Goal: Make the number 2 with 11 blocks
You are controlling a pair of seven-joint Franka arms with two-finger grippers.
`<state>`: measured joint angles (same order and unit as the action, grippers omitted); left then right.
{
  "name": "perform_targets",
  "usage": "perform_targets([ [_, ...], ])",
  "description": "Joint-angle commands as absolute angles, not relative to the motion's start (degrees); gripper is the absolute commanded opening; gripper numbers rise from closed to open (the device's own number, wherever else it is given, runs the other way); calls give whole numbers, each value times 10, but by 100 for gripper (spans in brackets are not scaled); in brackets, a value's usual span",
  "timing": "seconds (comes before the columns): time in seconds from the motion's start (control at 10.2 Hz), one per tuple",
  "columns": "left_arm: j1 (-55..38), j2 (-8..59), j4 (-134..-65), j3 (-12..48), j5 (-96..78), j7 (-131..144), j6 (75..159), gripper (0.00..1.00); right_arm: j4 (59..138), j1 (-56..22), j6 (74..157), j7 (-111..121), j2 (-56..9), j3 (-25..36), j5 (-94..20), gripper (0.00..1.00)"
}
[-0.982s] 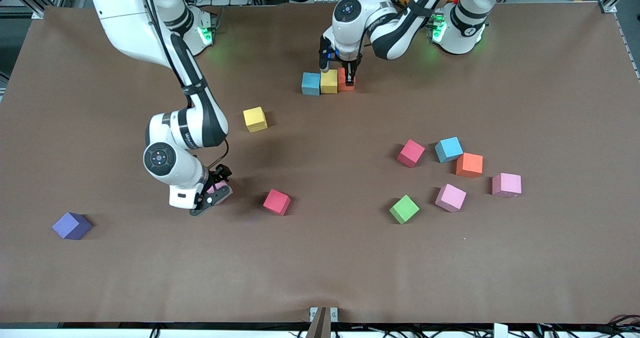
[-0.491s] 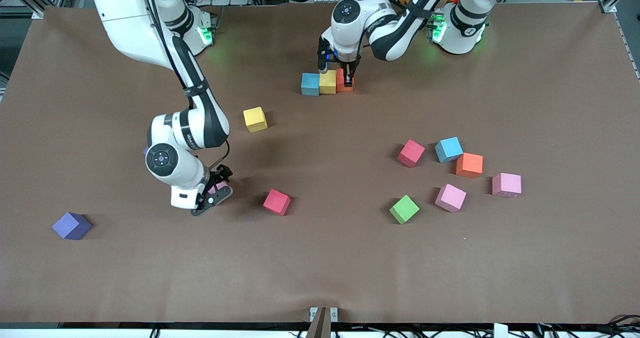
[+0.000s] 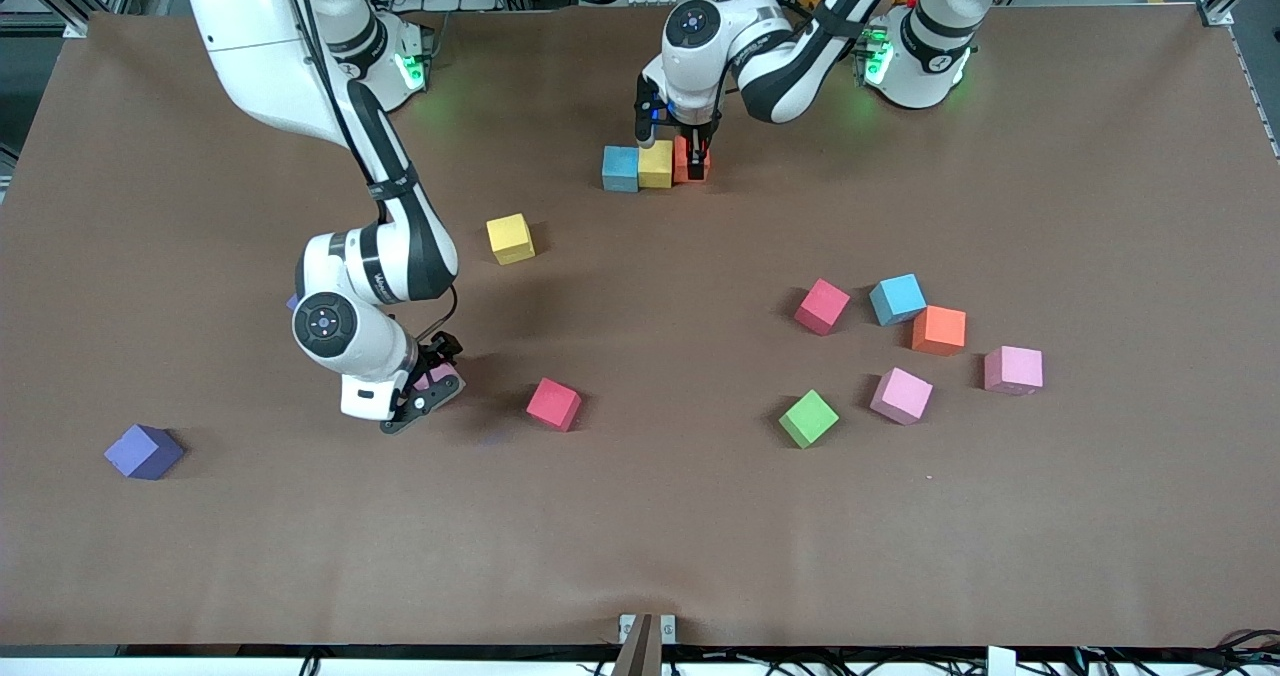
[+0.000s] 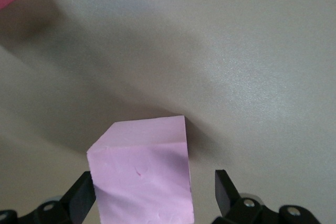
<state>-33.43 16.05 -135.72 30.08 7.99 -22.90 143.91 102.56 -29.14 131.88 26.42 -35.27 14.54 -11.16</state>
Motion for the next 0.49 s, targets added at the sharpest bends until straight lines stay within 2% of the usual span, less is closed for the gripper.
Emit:
perform_targets([
  [0.0, -332, 146, -1356, 299, 97, -223, 1436, 100, 1014, -297, 1318, 261, -364, 149, -117, 100],
  [0.2, -328, 116, -1359, 300, 96, -224, 1414, 100, 1014, -301, 1337, 260, -372, 149, -118, 100],
  [0.29, -327, 92, -1354, 301, 95, -223, 1377, 100, 1014, -301, 1339, 260, -373, 149, -118, 100],
  [0.39, -312, 62, -1350, 301, 86, -220, 1346, 100, 1014, -301, 1339, 260, -374, 149, -118, 95],
])
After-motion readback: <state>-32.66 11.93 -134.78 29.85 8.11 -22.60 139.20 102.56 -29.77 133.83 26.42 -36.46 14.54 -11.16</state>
